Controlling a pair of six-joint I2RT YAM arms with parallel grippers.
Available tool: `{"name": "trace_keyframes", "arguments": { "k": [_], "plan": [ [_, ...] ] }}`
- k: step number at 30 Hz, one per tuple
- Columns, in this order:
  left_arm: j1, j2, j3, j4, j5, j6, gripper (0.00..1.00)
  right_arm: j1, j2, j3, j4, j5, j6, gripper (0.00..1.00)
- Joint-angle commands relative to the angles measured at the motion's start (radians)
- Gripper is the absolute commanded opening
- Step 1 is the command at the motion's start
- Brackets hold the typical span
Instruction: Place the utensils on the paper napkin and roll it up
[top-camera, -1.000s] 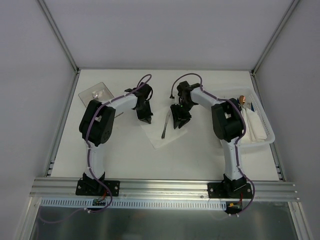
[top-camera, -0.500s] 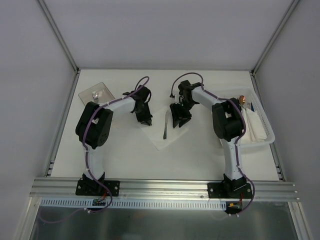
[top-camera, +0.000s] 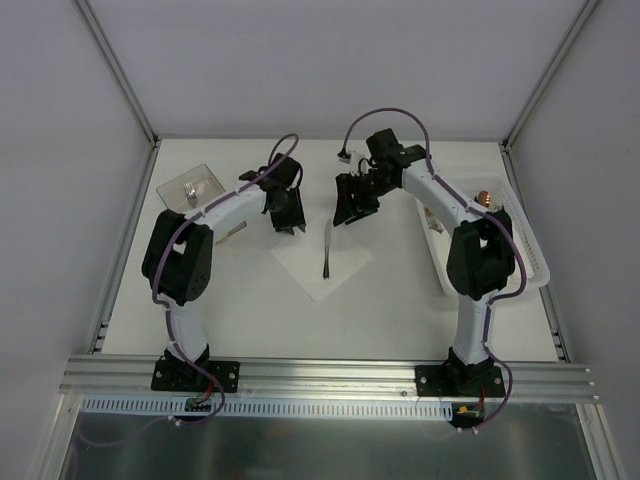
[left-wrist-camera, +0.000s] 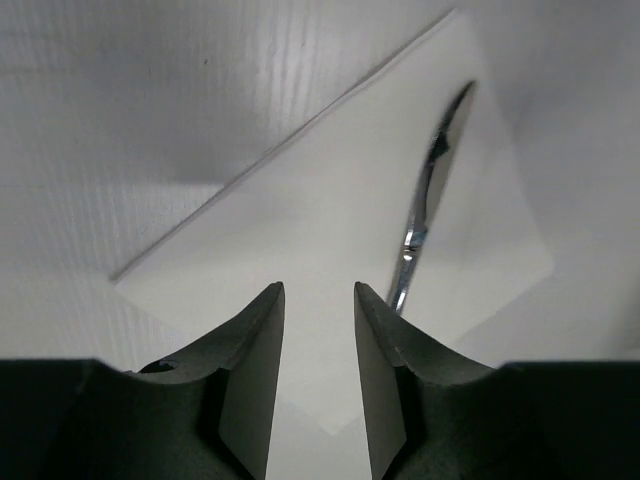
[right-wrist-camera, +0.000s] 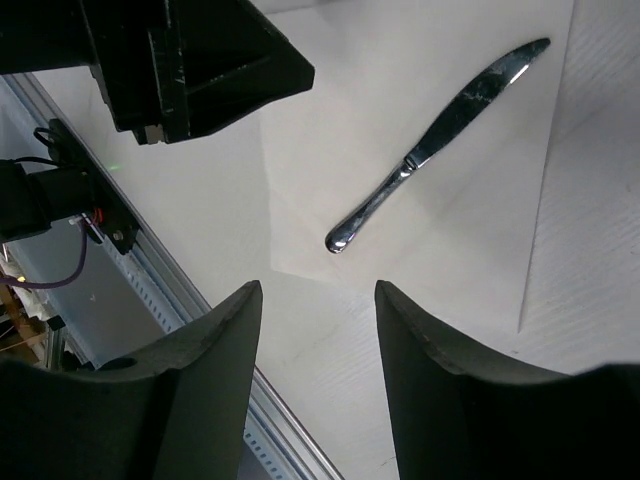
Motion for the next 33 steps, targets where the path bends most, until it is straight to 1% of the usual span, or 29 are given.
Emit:
{"name": "trace_keyframes", "arguments": {
  "k": [1, 2, 3, 4, 5, 6, 7, 8, 9, 12, 13, 16, 17, 20, 22, 27, 31, 33],
  "plan": [
    [0.012, -0.139, 0.113, -0.021, -0.052, 0.043, 0.35, -0.019, -0.069, 0.034, -0.001, -0.029, 0.028, 0.53],
    [0.024, -0.164, 0.131, -0.032, -0.055, 0.042, 0.36, -0.022, -0.07, 0.033, -0.001, -0.019, 0.031, 0.53],
    [0.059, -0.173, 0.151, -0.047, -0.061, 0.042, 0.38, -0.028, -0.072, 0.028, 0.001, -0.009, 0.033, 0.53],
    [0.081, -0.179, 0.2, -0.069, -0.094, 0.045, 0.4, -0.036, -0.07, 0.025, 0.001, -0.005, 0.033, 0.53],
    [0.107, -0.181, 0.231, -0.121, -0.105, 0.052, 0.41, -0.054, -0.066, 0.021, -0.001, -0.005, 0.035, 0.53],
    [0.166, -0.172, 0.26, -0.15, -0.114, 0.065, 0.41, -0.064, -0.065, 0.018, -0.001, -0.003, 0.039, 0.54],
    [0.199, -0.164, 0.316, -0.179, -0.128, 0.071, 0.41, -0.082, -0.064, 0.015, -0.001, -0.002, 0.039, 0.55],
    [0.226, -0.158, 0.338, -0.217, -0.137, 0.081, 0.41, -0.093, -0.061, 0.01, -0.002, 0.001, 0.039, 0.56],
    [0.283, -0.143, 0.353, -0.233, -0.151, 0.1, 0.42, -0.101, -0.062, 0.007, -0.002, 0.004, 0.035, 0.57],
    [0.366, -0.107, 0.386, -0.27, -0.185, 0.118, 0.43, -0.127, -0.062, 0.002, -0.004, 0.015, 0.025, 0.69],
    [0.419, -0.095, 0.389, -0.276, -0.187, 0.117, 0.43, -0.134, -0.064, 0.002, -0.007, 0.018, 0.019, 0.76],
    [0.483, -0.055, 0.381, -0.293, -0.185, 0.12, 0.43, -0.148, -0.07, -0.004, -0.015, 0.035, 0.004, 0.84],
    [0.524, -0.045, 0.378, -0.293, -0.19, 0.123, 0.43, -0.154, -0.073, -0.007, -0.015, 0.04, -0.001, 0.86],
    [0.565, 0.011, 0.381, -0.296, -0.188, 0.137, 0.43, -0.165, -0.079, -0.021, -0.019, 0.055, -0.013, 0.9],
    [0.578, 0.066, 0.393, -0.296, -0.19, 0.154, 0.44, -0.171, -0.082, -0.03, -0.018, 0.058, -0.018, 0.99],
    [0.596, 0.178, 0.43, -0.298, -0.197, 0.18, 0.44, -0.194, -0.079, -0.041, -0.028, 0.06, -0.025, 0.99],
    [0.61, 0.241, 0.47, -0.299, -0.205, 0.2, 0.42, -0.214, -0.076, -0.041, -0.034, 0.061, -0.03, 0.99],
    [0.615, 0.273, 0.479, -0.298, -0.205, 0.213, 0.4, -0.223, -0.075, -0.039, -0.038, 0.061, -0.031, 0.99]
  ]
}}
